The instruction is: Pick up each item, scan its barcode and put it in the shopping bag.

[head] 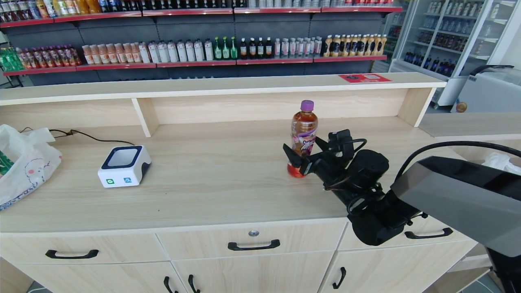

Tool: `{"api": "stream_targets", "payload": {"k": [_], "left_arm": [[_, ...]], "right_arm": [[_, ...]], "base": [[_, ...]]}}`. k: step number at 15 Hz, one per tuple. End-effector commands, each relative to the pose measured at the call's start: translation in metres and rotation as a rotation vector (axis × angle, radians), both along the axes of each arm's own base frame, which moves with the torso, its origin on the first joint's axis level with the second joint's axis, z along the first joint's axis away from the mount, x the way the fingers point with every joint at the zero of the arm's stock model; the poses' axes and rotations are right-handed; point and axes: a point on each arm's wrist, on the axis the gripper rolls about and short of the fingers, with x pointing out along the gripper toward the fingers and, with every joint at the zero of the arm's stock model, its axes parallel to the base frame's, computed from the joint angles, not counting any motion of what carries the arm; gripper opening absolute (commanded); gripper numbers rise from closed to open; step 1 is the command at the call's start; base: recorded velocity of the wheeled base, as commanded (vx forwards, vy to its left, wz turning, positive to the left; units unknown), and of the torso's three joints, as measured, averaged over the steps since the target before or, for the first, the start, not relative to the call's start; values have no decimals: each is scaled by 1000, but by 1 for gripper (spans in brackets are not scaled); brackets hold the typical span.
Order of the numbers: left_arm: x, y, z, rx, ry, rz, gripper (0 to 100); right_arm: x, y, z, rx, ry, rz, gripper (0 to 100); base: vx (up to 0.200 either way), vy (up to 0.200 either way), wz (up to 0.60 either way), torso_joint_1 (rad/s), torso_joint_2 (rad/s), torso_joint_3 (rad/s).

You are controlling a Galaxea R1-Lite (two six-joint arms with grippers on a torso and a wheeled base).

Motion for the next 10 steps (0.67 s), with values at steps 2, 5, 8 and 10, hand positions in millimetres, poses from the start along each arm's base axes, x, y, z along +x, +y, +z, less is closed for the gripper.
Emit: {"api": "stream_targets", "payload": {"k": [2, 5, 8, 10], "left_arm": [[0, 0, 0, 0, -1, 0, 100], [0, 0, 0, 0, -1, -1, 100], [0, 0, 0, 0, -1, 0, 100], [0, 0, 0, 3, -1, 0, 100]], "right_arm": [[1, 0, -3, -3, 5, 0, 100], [2, -2, -2, -7, -1, 13, 100], [3, -2, -2, -7, -5, 16, 100], [3, -2, -2, -7, -6, 16, 100]], "base": [[0, 0, 0, 0, 0, 0], [0, 0, 0, 0, 0, 0], [0, 0, 0, 0, 0, 0], [0, 0, 0, 0, 0, 0]]}}
